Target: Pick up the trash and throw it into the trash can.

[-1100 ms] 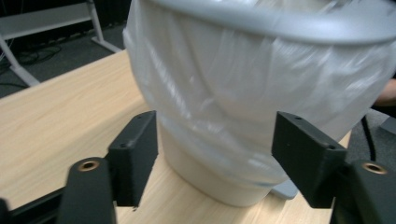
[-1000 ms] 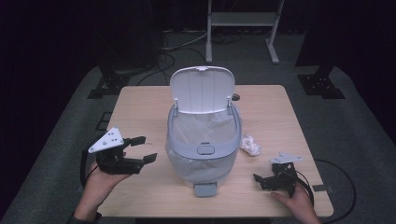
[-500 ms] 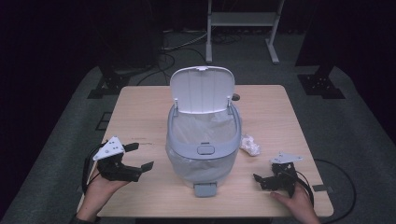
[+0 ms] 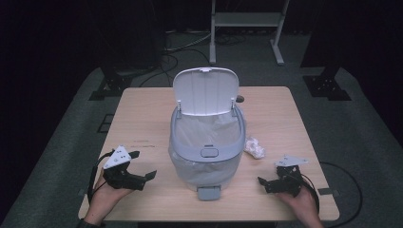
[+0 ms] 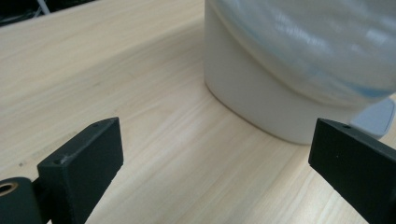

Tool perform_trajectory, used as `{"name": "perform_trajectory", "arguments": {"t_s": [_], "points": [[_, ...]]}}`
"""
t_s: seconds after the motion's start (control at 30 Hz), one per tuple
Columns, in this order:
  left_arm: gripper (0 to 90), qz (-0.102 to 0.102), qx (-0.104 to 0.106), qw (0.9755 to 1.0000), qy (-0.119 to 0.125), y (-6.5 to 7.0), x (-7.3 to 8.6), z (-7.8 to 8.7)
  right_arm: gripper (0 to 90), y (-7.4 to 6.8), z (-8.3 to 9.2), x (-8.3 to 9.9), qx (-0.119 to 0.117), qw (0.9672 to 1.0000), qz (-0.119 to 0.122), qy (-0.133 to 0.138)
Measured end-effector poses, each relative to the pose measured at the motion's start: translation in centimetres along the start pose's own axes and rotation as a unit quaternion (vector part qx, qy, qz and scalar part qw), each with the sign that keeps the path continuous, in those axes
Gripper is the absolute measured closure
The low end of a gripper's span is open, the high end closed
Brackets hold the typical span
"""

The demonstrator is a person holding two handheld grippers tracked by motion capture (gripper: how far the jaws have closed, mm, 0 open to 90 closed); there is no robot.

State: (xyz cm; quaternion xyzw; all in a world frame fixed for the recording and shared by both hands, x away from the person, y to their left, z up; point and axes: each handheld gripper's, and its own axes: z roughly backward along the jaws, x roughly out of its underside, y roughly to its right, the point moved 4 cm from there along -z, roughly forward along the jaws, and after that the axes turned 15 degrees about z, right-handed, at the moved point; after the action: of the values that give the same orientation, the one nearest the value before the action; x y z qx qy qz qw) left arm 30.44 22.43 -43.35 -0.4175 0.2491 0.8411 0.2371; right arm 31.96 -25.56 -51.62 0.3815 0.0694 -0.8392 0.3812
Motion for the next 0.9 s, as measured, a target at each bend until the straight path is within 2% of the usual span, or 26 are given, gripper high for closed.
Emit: {"name": "perform_trajectory", "arguments": {"t_s": [0.13,0.37,0.6,0.73,0.9], "points": [[0.9,-0.003,-0.001,0.9999,-0.013,-0.4,1.0,-0.6,1.5,0.0,0.0,0.0,0.000,1.0000,0.000,0.000],[0.0,0.003,-0.007,0.9995,-0.031,-1.2,2.2,-1.6,1.5,0.0,0.0,0.0,0.000,1.0000,0.000,0.000],[0.0,0.005,-0.017,0.9981,-0.058,-1.8,3.4,-2.5,1.5,0.0,0.0,0.0,0.000,1.0000,-0.001,0.000],[0.0,-0.003,-0.027,0.9966,-0.078,-2.0,4.1,-3.1,1.5,0.0,0.0,0.0,0.000,1.0000,-0.001,0.000],[0.0,0.003,-0.029,0.9956,-0.089,-2.4,4.6,-3.6,1.5,0.0,0.0,0.0,0.000,1.0000,-0.001,0.000]]}}
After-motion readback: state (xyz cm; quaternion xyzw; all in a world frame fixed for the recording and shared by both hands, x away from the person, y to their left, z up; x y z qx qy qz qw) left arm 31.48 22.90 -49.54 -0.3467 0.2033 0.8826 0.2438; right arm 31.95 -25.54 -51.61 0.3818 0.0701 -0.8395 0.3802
